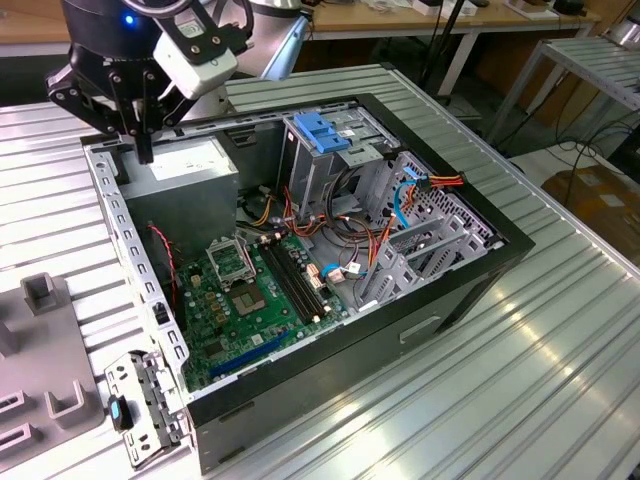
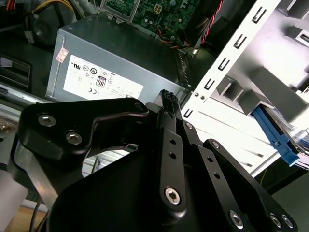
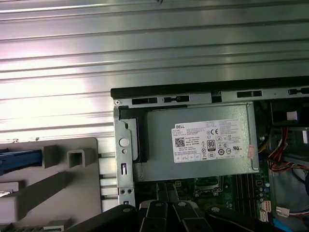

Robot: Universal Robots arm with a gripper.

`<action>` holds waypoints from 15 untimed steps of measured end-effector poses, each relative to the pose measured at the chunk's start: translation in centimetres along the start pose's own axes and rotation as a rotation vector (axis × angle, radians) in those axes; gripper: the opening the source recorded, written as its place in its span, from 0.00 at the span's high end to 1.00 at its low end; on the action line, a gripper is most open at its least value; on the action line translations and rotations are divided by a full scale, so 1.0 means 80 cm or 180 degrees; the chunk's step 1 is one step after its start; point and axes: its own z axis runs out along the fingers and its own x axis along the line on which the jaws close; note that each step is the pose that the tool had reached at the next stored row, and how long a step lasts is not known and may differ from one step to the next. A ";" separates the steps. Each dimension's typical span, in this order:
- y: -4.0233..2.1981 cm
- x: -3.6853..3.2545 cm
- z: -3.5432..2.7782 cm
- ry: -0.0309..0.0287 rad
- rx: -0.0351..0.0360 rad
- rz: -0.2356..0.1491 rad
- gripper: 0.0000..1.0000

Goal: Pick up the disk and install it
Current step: 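Reach for the disk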

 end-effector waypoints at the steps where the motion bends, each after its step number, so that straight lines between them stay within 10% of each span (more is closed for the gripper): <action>1: 0.0000 0.0008 0.0001 0.0000 0.0000 0.0000 0.89; 15: -0.0008 0.0107 0.0007 0.0009 0.0000 0.0001 0.89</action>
